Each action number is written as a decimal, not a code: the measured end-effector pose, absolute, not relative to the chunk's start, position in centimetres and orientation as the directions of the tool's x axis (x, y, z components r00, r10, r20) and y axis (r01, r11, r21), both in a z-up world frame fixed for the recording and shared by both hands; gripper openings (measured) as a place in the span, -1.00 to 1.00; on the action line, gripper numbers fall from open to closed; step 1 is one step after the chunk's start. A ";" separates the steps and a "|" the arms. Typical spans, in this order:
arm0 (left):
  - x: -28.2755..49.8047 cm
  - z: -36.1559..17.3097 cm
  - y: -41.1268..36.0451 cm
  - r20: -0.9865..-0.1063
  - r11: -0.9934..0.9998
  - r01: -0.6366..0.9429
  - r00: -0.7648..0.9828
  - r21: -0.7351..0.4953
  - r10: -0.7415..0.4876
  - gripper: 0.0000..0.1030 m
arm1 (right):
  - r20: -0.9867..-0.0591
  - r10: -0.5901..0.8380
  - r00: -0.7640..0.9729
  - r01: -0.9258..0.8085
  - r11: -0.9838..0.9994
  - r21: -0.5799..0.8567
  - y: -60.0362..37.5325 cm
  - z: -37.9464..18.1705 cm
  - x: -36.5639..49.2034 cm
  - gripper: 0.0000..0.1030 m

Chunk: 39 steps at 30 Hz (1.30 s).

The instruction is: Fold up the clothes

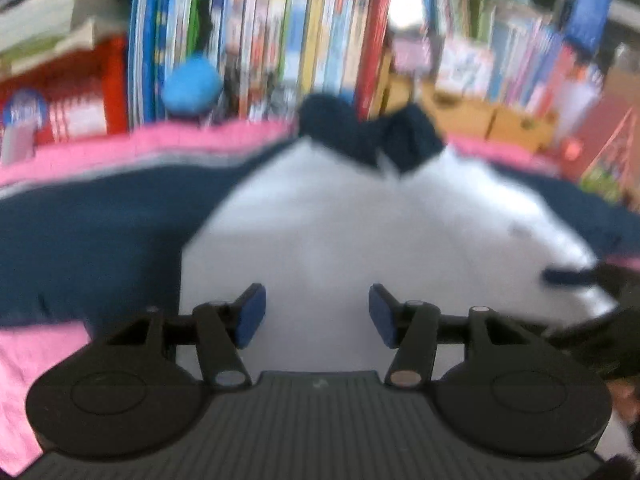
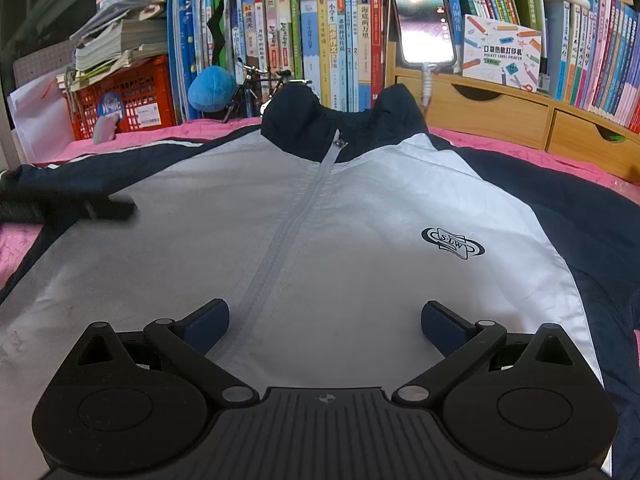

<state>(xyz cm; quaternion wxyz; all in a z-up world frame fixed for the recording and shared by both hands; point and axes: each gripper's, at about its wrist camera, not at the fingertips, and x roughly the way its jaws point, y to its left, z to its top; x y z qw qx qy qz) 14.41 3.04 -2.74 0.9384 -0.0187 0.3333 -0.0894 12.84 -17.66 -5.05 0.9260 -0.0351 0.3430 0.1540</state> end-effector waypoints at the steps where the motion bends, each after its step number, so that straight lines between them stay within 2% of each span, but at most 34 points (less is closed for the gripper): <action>1: 14.3 -2.9 2.7 -0.621 0.988 0.140 0.770 -0.060 -0.147 0.18 | -0.646 0.262 0.717 -0.310 0.950 0.041 -17.7 -5.1 12.8 1.00; 5: 14.3 -3.3 2.3 -0.625 0.995 0.095 0.776 -0.011 -0.081 0.48 | -0.646 0.263 0.717 -0.310 0.950 0.043 -17.7 -5.1 12.8 1.00; 11: 14.2 -3.6 1.9 -0.632 0.998 0.058 0.774 0.022 -0.031 0.64 | -0.646 0.263 0.717 -0.309 0.950 0.043 -17.6 -5.0 12.7 1.00; 19: 14.2 -3.6 2.1 -0.635 0.999 0.053 0.772 0.009 -0.036 0.70 | -0.646 0.264 0.717 -0.311 0.949 0.043 -17.7 -5.1 12.7 1.00; 24: 14.6 -3.8 1.8 -0.651 0.996 0.088 0.756 0.001 -0.066 1.00 | -0.646 0.263 0.717 -0.310 0.950 0.043 -17.6 -5.0 12.7 1.00; 39: 14.6 -3.8 1.7 -0.650 0.996 0.088 0.757 0.001 -0.066 1.00 | -0.649 0.275 0.709 -0.331 0.943 0.037 -18.3 -5.0 13.0 1.00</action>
